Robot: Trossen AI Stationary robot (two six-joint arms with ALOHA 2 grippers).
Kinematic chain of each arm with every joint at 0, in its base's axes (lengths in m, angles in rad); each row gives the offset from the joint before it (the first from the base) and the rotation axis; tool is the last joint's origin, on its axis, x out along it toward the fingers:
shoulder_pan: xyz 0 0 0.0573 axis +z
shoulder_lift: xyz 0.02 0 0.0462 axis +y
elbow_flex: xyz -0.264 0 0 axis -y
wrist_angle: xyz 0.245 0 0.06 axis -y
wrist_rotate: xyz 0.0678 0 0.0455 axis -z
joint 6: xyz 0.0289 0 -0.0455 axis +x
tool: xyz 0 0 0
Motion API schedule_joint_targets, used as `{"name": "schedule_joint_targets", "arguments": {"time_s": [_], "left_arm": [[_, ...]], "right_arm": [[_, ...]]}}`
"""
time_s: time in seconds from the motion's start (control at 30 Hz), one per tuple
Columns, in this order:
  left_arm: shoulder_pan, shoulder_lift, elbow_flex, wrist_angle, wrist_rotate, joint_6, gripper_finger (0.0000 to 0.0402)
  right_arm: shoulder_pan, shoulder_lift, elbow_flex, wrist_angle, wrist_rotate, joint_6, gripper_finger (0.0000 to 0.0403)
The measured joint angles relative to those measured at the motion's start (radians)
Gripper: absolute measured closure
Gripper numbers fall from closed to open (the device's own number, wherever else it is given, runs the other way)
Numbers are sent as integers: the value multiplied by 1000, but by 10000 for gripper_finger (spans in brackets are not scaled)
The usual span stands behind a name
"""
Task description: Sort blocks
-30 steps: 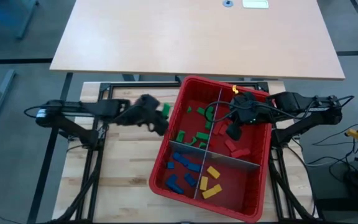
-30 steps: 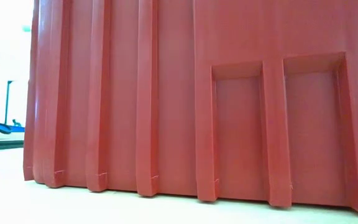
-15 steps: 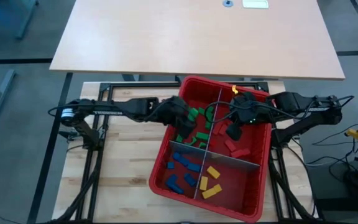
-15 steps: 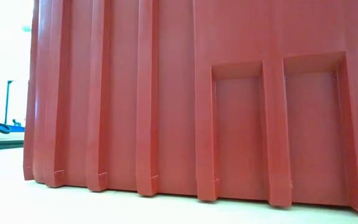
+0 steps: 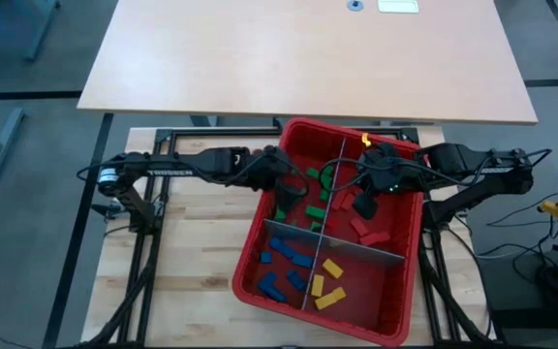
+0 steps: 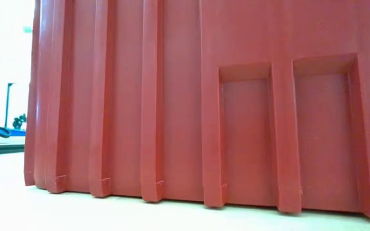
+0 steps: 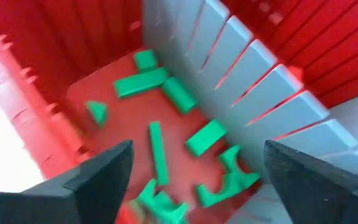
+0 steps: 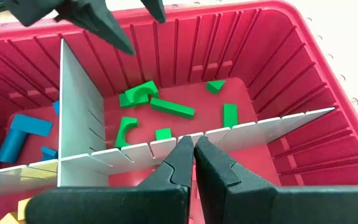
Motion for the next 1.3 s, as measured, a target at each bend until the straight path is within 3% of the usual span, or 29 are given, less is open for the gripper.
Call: {"name": "schedule_joint_targets", "arguments": {"time_s": [0.17, 0.37, 0.43, 0.6, 0.83, 0.97, 1.1, 1.3], "left_arm": [[18, 2, -2, -68, -11, 46, 164], [24, 3, -6, -67, -11, 198, 355], [26, 3, -7, -67, -10, 245, 388], [28, 5, -8, -67, 52, 427, 400], [44, 66, -10, -105, 147, 485, 401], [43, 103, -6, -163, 125, 445, 401], [53, 103, -11, -254, 7, 372, 401], [57, 71, -25, -500, -33, 353, 401]], "right_arm": [[0, 0, 0, 0, 0, 0, 403], [0, 0, 0, 0, 0, 1, 403], [0, 0, 0, 0, 0, 1, 403], [0, 0, 0, 0, 0, 2, 403], [0, 0, 0, 0, 0, 3, 403], [0, -2, 0, 1, 0, 11, 403], [0, -2, 0, 0, 0, 12, 403], [0, -2, 0, 1, 6, 5, 403]]}}
